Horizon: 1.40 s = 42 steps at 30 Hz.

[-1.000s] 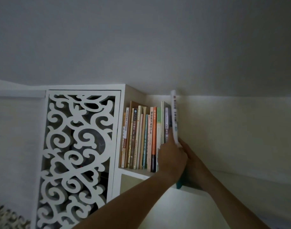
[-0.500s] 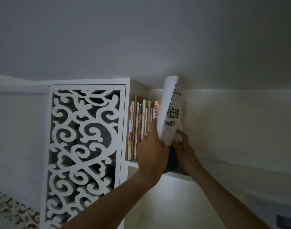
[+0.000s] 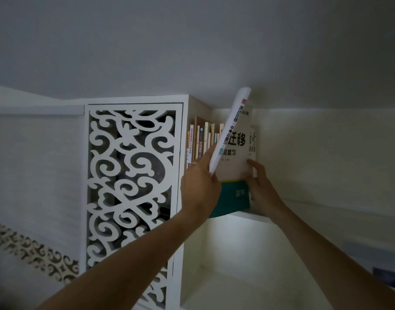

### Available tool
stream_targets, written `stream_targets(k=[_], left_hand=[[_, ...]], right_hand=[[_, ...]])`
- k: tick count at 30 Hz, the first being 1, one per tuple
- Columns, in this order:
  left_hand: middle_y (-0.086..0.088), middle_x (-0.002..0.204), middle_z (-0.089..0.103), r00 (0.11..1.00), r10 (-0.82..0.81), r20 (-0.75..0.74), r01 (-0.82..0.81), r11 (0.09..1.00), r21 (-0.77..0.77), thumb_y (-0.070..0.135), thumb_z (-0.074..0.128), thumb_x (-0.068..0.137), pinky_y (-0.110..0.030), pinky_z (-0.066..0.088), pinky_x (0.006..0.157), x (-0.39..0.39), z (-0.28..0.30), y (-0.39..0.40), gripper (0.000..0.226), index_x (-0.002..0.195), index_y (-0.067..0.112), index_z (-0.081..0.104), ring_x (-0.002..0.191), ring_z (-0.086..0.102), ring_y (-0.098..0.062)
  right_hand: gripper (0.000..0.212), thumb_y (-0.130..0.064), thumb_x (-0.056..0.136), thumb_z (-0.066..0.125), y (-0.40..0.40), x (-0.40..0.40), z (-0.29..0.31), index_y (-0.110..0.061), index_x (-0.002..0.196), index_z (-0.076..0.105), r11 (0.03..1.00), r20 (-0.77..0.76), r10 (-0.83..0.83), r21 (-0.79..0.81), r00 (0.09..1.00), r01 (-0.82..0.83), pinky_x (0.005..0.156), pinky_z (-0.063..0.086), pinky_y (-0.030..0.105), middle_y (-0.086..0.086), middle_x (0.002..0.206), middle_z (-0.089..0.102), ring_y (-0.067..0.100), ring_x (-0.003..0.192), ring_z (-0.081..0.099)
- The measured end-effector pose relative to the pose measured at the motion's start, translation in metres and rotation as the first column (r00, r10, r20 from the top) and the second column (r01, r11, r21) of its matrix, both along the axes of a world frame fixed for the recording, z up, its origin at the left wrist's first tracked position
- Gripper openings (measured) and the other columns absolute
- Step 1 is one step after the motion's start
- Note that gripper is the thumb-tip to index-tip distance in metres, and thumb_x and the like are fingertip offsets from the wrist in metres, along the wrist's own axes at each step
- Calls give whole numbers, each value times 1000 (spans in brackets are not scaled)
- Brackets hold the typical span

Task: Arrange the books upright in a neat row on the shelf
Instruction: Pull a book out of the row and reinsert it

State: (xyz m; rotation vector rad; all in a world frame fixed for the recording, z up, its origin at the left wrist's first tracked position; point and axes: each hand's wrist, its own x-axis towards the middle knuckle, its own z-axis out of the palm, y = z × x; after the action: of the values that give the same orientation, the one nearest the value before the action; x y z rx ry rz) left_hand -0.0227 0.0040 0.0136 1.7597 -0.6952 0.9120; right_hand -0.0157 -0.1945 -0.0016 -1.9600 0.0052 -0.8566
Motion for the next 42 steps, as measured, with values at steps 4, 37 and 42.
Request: stream_targets(k=[4,37,42], left_hand=[[-3,118,65,996,84,30,-83,996,-24,3,60,96,-36,64,77,-3,-2,34,69,154,36,41,102,64,-19],[6,123,68,981,173,-89,-183,975,-126,2,56,94,-42,66,72,46,-29,135,65,147,38,45,99,60,-15],[2,125,68,980,178,-92,-189,974,-126,3,57,94,-39,66,68,40,-27,132,65,149,35,45,103,63,-19]], right_hand=[[58,-76,83,46,26,18,3,-46,131,35,992,7,-120,-36,993,120,101,50,51,10,143,40,28,125,50],[152,-82,52,75,134,85,-4,-14,159,-9,732,239,-648,-67,724,678,117,9,67,30,161,2,51,148,3],[158,-67,47,84,145,85,2,-12,159,-13,755,196,-635,-46,747,654,117,5,69,31,161,-6,52,148,-7]])
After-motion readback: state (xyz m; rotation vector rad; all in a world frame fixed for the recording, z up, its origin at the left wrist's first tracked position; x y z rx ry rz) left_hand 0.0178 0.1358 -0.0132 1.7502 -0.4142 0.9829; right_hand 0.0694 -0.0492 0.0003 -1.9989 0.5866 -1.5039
